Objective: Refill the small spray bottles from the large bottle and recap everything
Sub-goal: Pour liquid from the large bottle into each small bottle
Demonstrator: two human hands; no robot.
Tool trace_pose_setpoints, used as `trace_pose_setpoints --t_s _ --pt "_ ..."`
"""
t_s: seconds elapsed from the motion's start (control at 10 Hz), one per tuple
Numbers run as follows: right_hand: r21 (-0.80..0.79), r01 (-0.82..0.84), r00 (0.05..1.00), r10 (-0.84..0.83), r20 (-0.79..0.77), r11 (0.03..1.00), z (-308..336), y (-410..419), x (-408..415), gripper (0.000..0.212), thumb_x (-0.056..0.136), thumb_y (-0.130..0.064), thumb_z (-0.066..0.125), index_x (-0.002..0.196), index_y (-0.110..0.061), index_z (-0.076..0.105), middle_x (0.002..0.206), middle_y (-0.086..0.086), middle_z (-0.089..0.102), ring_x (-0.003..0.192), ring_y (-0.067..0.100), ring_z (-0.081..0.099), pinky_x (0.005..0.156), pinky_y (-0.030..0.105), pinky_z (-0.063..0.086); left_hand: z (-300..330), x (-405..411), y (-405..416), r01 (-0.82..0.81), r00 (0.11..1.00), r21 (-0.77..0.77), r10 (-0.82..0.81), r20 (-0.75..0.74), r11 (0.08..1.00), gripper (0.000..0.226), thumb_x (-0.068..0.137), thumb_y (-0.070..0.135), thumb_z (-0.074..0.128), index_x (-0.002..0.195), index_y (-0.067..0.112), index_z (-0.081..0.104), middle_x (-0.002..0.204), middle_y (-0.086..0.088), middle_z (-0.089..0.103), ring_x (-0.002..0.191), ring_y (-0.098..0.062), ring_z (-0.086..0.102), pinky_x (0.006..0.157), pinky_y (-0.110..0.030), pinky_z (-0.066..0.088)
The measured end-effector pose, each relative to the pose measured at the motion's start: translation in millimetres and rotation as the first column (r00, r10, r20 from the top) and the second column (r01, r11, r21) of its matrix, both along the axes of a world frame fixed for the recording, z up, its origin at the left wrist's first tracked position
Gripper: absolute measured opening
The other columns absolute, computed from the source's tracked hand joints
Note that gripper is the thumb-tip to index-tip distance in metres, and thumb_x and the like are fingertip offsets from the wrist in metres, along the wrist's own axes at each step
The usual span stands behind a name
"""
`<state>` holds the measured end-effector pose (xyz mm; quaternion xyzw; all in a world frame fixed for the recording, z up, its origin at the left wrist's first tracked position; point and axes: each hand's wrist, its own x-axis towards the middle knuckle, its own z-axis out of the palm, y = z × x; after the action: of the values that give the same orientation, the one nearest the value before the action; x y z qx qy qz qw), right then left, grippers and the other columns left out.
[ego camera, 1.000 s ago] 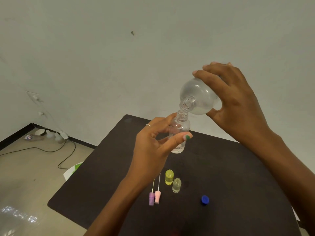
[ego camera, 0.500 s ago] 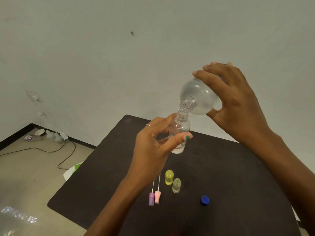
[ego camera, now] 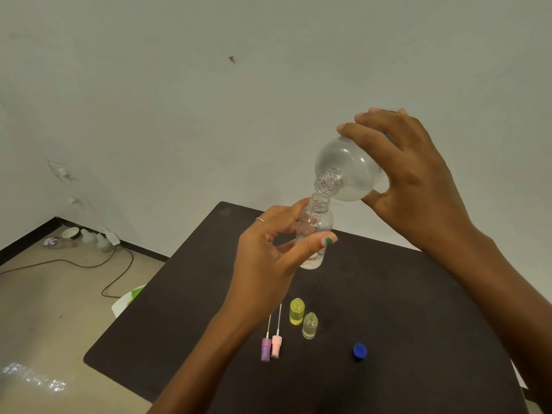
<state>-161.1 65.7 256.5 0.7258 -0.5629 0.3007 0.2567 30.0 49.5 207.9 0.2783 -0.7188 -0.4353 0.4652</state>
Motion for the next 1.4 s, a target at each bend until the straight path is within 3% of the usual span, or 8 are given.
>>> trace_pose_setpoints --t_s 0.3,0.6,0.8,1.4 --pt "-0.005 -0.003 1.000 0.003 0.002 1.000 0.5 0.2 -0.9 0.066 0.071 -0.008 0.080 0.130 -0.010 0.051 0.130 0.017 0.052 0.125 0.034 0.045 0.111 0.043 0.028 1.3 -0.6 0.7 0.009 1.000 0.004 -0.009 -0.006 1.000 0.025 0.072 0.032 0.064 0.095 0.040 0.058 0.100 0.015 0.062 0.095 0.010 0.058 0.072 0.000 0.044" --pt "-0.013 -0.007 1.000 0.007 -0.002 1.000 0.9 -0.4 -1.2 0.066 0.070 -0.006 0.080 0.129 -0.009 0.052 0.129 0.017 0.052 0.124 0.035 0.046 0.111 0.045 0.029 -0.3 -1.4 -1.2 0.010 1.000 0.019 -0.010 -0.006 1.000 0.028 0.073 0.031 0.064 0.100 0.030 0.062 0.101 0.013 0.063 0.095 0.009 0.058 0.072 -0.001 0.044" --pt "-0.014 -0.006 1.000 0.006 -0.001 1.000 1.1 -0.3 -1.5 0.065 0.071 -0.007 0.080 0.129 -0.009 0.052 0.129 0.017 0.052 0.124 0.035 0.046 0.112 0.043 0.027 1.9 -1.9 0.6 0.013 1.000 0.003 -0.012 -0.011 1.000 0.023 0.073 0.030 0.064 0.094 0.038 0.059 0.099 0.017 0.061 0.094 0.012 0.058 0.071 0.001 0.043" --pt "-0.009 -0.007 1.000 0.006 -0.010 1.000 1.7 -1.1 -1.0 0.066 0.071 -0.006 0.080 0.130 -0.010 0.051 0.129 0.017 0.052 0.124 0.035 0.046 0.111 0.043 0.028 -0.8 -0.9 -1.3 -0.027 0.999 -0.007 0.027 0.030 1.000 0.037 0.074 0.032 0.064 0.110 0.026 0.060 0.100 0.014 0.062 0.096 0.009 0.057 0.072 0.000 0.044"
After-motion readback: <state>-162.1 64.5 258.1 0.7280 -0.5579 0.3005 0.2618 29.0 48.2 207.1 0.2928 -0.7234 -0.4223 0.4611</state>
